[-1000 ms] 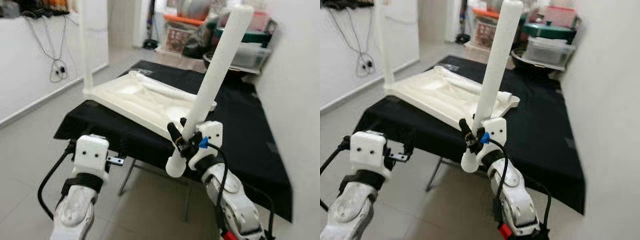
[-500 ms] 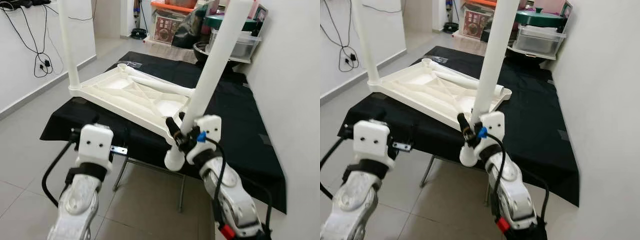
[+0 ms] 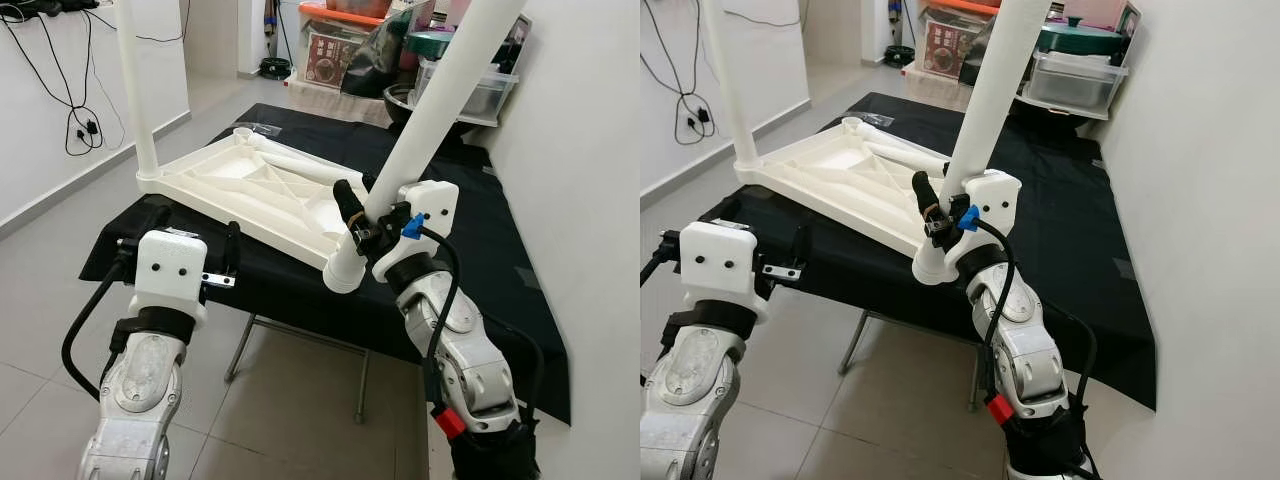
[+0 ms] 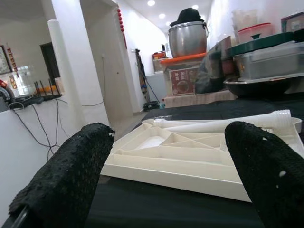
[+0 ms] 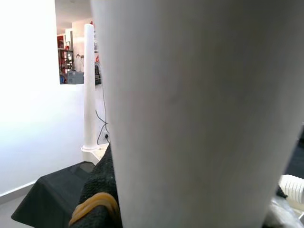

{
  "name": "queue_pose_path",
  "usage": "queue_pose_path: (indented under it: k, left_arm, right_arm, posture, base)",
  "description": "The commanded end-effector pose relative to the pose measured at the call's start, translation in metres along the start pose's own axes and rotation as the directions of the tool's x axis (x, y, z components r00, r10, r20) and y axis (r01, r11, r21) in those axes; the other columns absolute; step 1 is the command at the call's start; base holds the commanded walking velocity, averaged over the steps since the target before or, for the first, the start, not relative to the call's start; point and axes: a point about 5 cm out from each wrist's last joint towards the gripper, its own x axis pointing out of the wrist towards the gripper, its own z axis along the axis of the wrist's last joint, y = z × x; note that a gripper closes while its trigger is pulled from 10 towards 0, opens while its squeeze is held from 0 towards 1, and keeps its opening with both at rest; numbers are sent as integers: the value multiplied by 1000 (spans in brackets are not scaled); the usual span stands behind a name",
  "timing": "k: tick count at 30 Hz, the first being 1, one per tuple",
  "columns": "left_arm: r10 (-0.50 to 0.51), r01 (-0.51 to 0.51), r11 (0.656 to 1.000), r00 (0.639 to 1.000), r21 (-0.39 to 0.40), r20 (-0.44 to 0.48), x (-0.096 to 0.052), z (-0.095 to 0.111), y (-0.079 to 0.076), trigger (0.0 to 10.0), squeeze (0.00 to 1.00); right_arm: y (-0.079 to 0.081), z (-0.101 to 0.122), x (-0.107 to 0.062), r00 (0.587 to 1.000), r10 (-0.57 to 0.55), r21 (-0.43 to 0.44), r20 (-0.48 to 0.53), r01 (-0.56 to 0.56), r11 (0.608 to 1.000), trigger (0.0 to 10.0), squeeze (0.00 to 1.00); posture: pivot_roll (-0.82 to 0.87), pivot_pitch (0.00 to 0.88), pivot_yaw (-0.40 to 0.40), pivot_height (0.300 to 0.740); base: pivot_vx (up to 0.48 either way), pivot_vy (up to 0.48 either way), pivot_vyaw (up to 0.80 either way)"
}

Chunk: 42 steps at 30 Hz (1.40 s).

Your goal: Building children table

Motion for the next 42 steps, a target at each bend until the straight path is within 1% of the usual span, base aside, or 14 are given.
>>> queue_pose_path:
  k: [1,12,15,23,38,42]
  left_arm:
    - [-27,27,999,999,18,-20,-1,-4,-4,10000,0]
    - [-54,54,998,998,19,-24,-1,-6,-10,10000,0]
    - [-66,67,998,998,18,-23,-1,-5,-11,10000,0]
    - [-77,78,997,997,14,-23,-1,-5,-13,10000,0]
    - [-80,81,997,996,15,-34,-2,-7,-15,10000,0]
    - [-71,71,997,997,-6,-38,-2,-8,-14,10000,0]
  right_arm:
    - [-3,-2,-1,1000,-22,11,-13,22,1000,10000,0]
    - [-8,-6,-2,998,-54,9,-30,54,998,10000,0]
    - [-12,-9,-5,996,-82,6,-41,82,997,10000,0]
    - [-16,-10,-8,992,-116,1,-45,116,993,10000,0]
    - [-18,-9,-7,991,-130,2,-38,130,992,10000,0]
    - [-19,-8,-7,990,-134,0,-38,134,991,10000,0]
  posture:
    - [85,3,-131,740]
    - [85,5,-124,740]
    - [83,5,-117,740]
    - [83,5,-115,740]
    - [84,5,-113,740]
    - [83,7,-113,740]
  base:
    - [247,0,0]
    - [262,0,0]
    - [289,0,0]
    - [300,0,0]
    - [300,0,0]
    - [0,0,0]
